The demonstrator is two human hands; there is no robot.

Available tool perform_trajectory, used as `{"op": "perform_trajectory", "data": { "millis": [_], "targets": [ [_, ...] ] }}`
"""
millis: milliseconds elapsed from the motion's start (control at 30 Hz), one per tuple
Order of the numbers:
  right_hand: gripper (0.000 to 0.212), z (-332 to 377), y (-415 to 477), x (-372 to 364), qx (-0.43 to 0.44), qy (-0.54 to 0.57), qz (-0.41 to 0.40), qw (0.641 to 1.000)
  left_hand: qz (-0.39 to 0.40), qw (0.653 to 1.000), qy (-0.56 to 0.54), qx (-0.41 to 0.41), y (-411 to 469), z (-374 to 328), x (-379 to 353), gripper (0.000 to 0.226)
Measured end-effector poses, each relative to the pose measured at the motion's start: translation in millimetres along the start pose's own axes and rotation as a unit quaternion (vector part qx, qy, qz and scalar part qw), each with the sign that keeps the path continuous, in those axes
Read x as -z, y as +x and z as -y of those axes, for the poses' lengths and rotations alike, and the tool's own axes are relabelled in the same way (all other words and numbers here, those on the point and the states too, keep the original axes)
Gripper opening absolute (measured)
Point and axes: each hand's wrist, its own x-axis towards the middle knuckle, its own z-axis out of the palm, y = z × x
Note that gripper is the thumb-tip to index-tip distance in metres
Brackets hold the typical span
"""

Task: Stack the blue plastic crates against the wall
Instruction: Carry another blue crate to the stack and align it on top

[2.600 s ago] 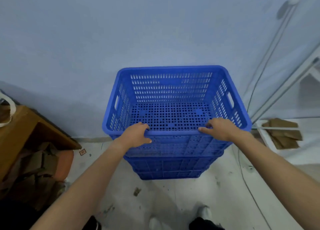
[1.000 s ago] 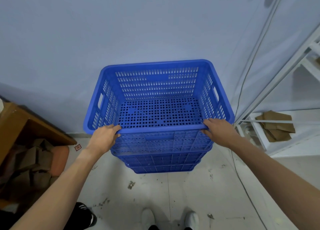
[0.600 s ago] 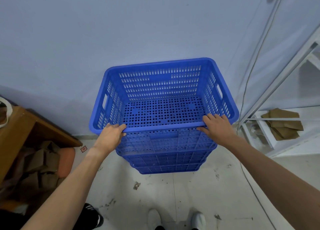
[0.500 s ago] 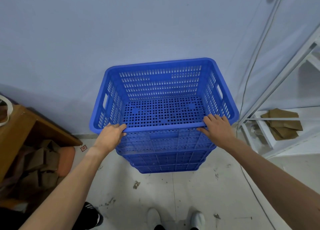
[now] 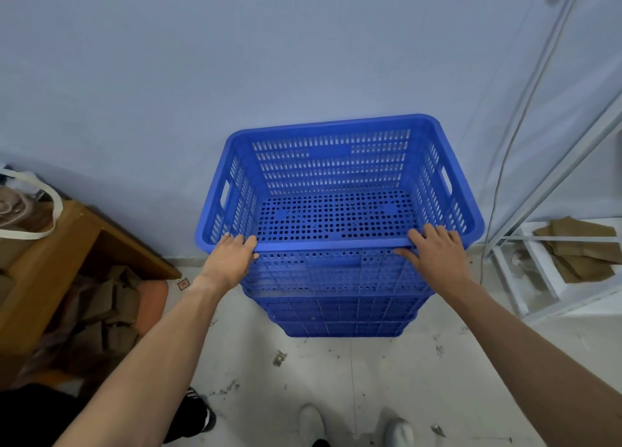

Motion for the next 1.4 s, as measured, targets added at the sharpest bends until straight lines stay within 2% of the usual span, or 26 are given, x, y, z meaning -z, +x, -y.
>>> {"op": "perform_trajectory", "data": {
  "millis": [200,300,367,467,600,733,967,1233,1400],
  "targets": [
    [0.046,-0.1,-3.5,0.3,0.004,0.013,-0.008,1.0,-0.002,1.0,-0.028,0.009,-6.0,-0.7,-5.3,0.031],
    [0.052,-1.1,-5.9,4.7,-0.002,0.031,0.004,1.0,0.002,0.995,-0.097,0.031,-11.0,4.1,-4.2,0.064],
    [0.06,-3.3,-6.2,6.1,-0.001,0.061,0.009,0.998,-0.01,0.985,-0.154,0.079,-13.5,6.5,-2.5,0.083],
    [0.061,-10.1,2.5,7.3,-0.034,0.143,0.027,0.989,-0.012,0.966,-0.207,0.155,-8.1,14.6,-2.1,0.094],
    [0.048,-31.0,25.4,7.0,-0.111,0.132,0.006,0.985,-0.019,0.959,-0.189,0.208,4.1,29.6,-9.5,0.091],
    [0.057,-54.2,40.7,7.1,-0.159,0.111,0.017,0.981,-0.038,0.955,-0.208,0.21,13.6,47.8,-13.7,0.085],
    [0.063,-65.7,47.5,-5.2,-0.193,0.188,0.003,0.963,-0.073,0.949,-0.229,0.205,18.8,55.8,-23.5,0.079],
    [0.064,-64.8,44.0,-7.3,-0.173,0.177,-0.005,0.969,-0.036,0.954,-0.219,0.202,23.7,59.4,-24.6,0.084],
    [0.069,-73.9,56.6,-9.4,-0.119,0.144,0.039,0.982,-0.008,0.966,-0.187,0.177,30.7,66.9,-19.5,0.084]
  ]
}}
